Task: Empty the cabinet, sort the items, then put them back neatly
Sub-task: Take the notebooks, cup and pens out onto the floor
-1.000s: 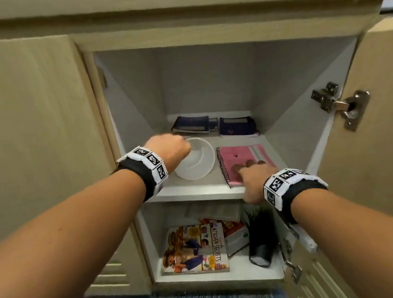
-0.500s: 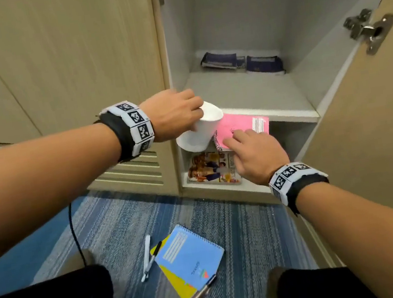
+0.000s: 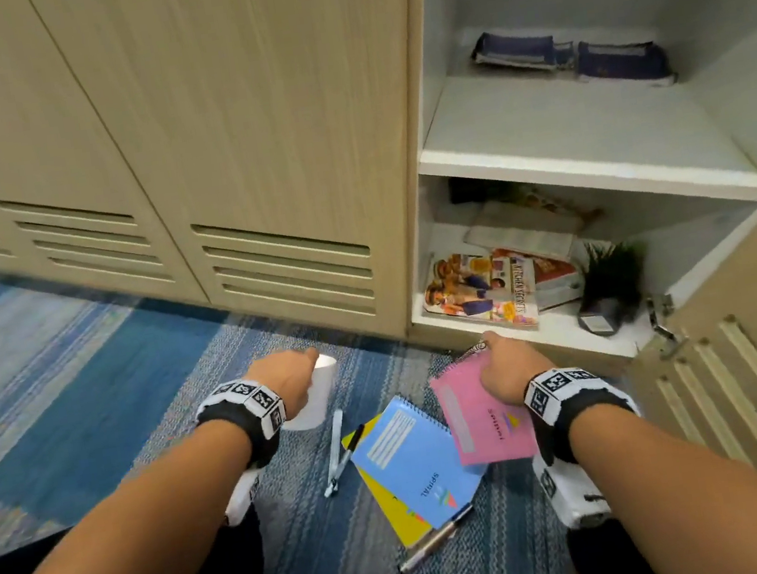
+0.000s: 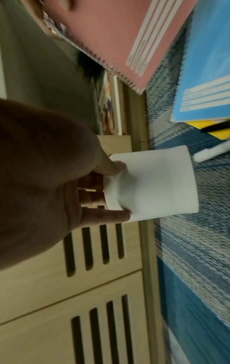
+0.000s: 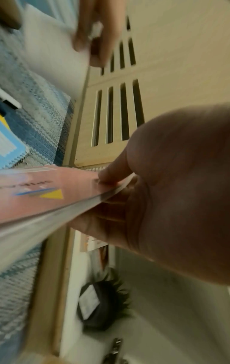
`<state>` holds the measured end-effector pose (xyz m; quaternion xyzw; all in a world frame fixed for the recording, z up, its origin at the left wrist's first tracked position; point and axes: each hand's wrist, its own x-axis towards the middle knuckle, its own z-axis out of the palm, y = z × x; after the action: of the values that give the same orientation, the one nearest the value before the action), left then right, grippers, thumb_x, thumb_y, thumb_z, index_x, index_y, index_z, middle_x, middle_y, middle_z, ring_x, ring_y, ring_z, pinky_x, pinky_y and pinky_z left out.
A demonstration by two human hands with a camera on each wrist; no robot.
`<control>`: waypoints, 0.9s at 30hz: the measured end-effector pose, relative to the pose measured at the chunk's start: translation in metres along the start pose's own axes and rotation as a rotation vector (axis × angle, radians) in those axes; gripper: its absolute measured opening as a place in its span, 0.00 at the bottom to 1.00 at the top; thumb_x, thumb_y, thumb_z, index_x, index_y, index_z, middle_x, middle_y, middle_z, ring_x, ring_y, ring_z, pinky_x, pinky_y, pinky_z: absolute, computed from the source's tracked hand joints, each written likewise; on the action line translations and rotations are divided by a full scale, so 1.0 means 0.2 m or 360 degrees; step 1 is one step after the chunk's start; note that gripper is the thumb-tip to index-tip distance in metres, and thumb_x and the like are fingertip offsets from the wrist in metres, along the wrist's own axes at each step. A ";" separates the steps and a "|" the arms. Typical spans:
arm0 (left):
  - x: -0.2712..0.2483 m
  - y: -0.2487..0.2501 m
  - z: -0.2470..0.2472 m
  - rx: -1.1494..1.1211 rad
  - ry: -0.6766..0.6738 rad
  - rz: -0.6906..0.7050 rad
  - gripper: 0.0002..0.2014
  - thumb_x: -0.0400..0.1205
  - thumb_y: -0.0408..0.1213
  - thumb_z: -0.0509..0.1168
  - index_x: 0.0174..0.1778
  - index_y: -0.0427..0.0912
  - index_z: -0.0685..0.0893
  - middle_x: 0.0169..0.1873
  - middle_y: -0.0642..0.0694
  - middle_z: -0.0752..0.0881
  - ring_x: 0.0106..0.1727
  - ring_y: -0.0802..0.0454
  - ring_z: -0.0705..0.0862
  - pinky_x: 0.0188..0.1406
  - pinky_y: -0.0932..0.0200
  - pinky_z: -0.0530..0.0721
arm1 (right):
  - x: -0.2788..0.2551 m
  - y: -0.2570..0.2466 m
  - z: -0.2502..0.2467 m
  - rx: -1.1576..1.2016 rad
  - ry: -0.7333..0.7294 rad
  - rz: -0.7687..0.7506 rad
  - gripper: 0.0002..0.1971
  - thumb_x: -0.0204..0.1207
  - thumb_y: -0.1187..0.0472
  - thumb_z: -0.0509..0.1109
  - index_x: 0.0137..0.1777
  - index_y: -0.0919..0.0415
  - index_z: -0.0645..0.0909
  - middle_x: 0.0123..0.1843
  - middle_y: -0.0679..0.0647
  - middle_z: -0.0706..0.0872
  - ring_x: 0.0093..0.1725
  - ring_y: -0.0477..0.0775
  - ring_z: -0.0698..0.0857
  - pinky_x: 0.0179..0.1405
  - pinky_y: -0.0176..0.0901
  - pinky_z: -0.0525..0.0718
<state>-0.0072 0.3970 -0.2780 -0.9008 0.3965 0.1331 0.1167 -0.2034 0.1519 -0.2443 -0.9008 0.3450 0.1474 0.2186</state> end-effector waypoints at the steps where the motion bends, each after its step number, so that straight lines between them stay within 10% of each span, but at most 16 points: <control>1: 0.03 -0.02 0.06 -0.0049 -0.0014 -0.0044 0.14 0.84 0.35 0.60 0.66 0.39 0.73 0.58 0.38 0.85 0.59 0.37 0.84 0.52 0.43 0.85 | 0.03 0.00 0.03 0.0144 -0.0003 0.0063 0.28 0.78 0.65 0.59 0.81 0.59 0.66 0.73 0.64 0.80 0.69 0.66 0.80 0.66 0.49 0.80; 8: 0.26 -0.08 0.23 -0.0258 0.0130 -0.0298 0.12 0.83 0.34 0.61 0.62 0.40 0.74 0.55 0.38 0.85 0.57 0.36 0.85 0.49 0.42 0.85 | 0.28 -0.01 0.22 0.1334 -0.0006 0.0529 0.08 0.78 0.68 0.63 0.56 0.62 0.74 0.51 0.63 0.85 0.44 0.63 0.88 0.39 0.68 0.90; 12: 0.35 -0.05 0.29 -0.0315 0.0182 -0.0380 0.15 0.83 0.34 0.62 0.66 0.39 0.76 0.56 0.36 0.86 0.58 0.34 0.85 0.49 0.43 0.83 | 0.38 0.09 0.23 0.0863 -0.0025 0.0663 0.24 0.73 0.60 0.69 0.66 0.69 0.72 0.53 0.61 0.83 0.52 0.64 0.85 0.46 0.48 0.83; 18: 0.34 -0.02 0.49 -0.0416 0.0002 -0.0472 0.14 0.82 0.35 0.62 0.63 0.39 0.77 0.56 0.36 0.87 0.57 0.35 0.87 0.54 0.44 0.86 | 0.37 0.14 0.26 0.0474 -0.0187 0.0368 0.09 0.74 0.62 0.64 0.32 0.62 0.78 0.41 0.58 0.84 0.43 0.59 0.85 0.43 0.42 0.80; 27: 0.25 0.10 0.22 -0.0454 0.0059 -0.0346 0.14 0.83 0.36 0.60 0.64 0.47 0.80 0.60 0.43 0.87 0.60 0.42 0.86 0.55 0.52 0.83 | 0.15 0.12 0.18 0.0494 -0.0212 0.0119 0.11 0.76 0.60 0.62 0.49 0.55 0.87 0.50 0.55 0.91 0.53 0.57 0.89 0.54 0.47 0.88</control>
<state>0.0042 0.3644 -0.3380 -0.9480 0.2761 0.1580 -0.0059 -0.2026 0.1373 -0.2949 -0.8310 0.3817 0.1597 0.3719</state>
